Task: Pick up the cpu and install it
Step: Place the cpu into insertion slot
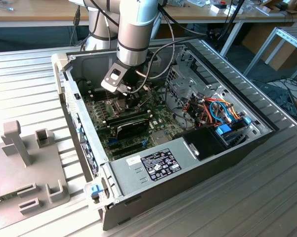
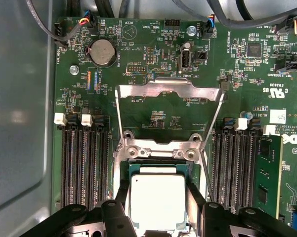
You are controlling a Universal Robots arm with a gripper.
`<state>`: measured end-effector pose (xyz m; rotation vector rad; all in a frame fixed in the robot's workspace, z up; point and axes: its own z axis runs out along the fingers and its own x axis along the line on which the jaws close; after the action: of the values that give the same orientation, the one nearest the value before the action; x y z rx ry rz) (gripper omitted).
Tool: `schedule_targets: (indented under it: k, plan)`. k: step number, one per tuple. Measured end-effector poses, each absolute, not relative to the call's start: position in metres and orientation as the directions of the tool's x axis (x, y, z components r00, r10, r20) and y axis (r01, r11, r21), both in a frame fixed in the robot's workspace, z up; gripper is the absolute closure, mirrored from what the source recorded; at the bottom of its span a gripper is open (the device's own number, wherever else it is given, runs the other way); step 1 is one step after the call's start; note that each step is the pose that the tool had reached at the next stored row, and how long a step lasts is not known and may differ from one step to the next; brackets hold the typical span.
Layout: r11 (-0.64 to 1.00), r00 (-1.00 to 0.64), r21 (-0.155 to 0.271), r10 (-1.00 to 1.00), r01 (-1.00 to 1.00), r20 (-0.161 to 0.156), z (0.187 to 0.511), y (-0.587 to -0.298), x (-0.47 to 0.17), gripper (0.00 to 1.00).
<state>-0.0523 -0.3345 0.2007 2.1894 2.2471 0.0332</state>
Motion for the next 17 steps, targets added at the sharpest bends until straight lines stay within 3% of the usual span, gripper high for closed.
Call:
schedule_targets:
  k: [17]
  plan:
    - [0.026, -0.026, 0.023, 1.0, 0.999, 0.012, 0.2019, -0.3364, -0.0546, 0.45]
